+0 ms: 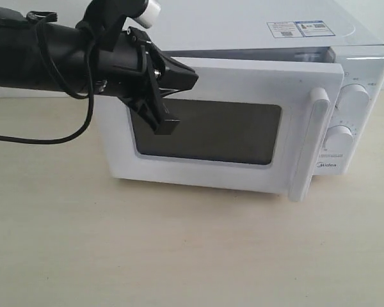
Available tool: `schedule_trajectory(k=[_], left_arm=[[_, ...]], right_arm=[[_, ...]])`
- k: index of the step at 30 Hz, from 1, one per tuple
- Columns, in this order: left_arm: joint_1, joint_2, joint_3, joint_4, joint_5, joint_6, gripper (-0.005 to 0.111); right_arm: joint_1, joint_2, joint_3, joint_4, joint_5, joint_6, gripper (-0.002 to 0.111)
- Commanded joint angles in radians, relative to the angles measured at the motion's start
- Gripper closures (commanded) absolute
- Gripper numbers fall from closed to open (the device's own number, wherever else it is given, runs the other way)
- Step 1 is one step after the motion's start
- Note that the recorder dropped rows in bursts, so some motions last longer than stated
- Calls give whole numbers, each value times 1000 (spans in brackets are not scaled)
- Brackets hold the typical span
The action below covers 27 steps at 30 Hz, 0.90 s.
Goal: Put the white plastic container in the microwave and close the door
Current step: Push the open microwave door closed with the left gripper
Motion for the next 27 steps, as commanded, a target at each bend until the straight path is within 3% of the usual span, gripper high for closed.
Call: schedule_trajectory(k=[1, 10, 15, 21, 27], left_arm=[[-4, 2, -9, -28, -6, 3, 103], [-4, -44, -9, -26, 13, -88, 103], [-4, -118, -9, -1, 97, -157, 103], [-4, -238, -7, 201, 223, -356, 103], [-4, -369, -7, 488, 292, -716, 103]], right_arm=[[-6, -5, -1, -5, -5, 5, 108], [-6, -5, -1, -5, -5, 5, 108], [-6, -5, -1, -5, -5, 5, 108], [-6, -5, -1, -5, -5, 5, 108], [-6, -5, -1, -85, -69, -66, 108]])
